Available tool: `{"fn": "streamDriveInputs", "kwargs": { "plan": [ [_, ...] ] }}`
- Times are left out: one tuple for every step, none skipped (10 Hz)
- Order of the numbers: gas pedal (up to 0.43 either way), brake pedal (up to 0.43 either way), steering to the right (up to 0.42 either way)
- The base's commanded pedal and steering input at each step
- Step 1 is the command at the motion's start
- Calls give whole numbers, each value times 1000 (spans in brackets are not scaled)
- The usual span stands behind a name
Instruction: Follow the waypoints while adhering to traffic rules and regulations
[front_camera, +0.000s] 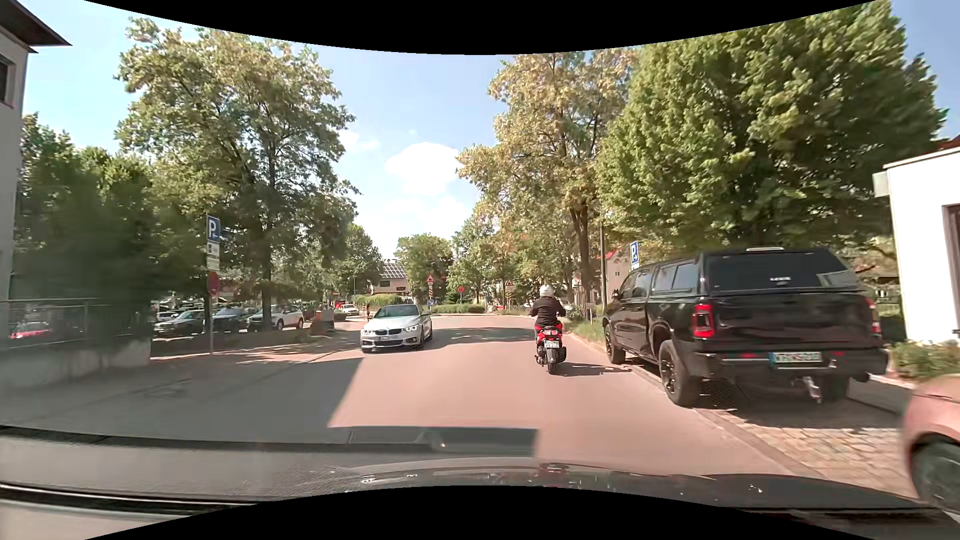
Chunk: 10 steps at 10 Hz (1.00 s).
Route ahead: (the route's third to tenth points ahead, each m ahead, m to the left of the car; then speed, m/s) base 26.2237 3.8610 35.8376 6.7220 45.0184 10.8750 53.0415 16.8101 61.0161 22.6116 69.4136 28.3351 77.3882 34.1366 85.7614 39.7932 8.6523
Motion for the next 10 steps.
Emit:
{"fn": "streamDriveInputs", "kwargs": {
  "plan": [
    [130,12,8],
    [130,12,9],
    [138,12,10],
    [138,12,9],
    [138,12,9],
    [138,12,9],
    [138,12,9],
    [138,12,9],
    [138,12,8],
    [138,6,8]
  ]
}}
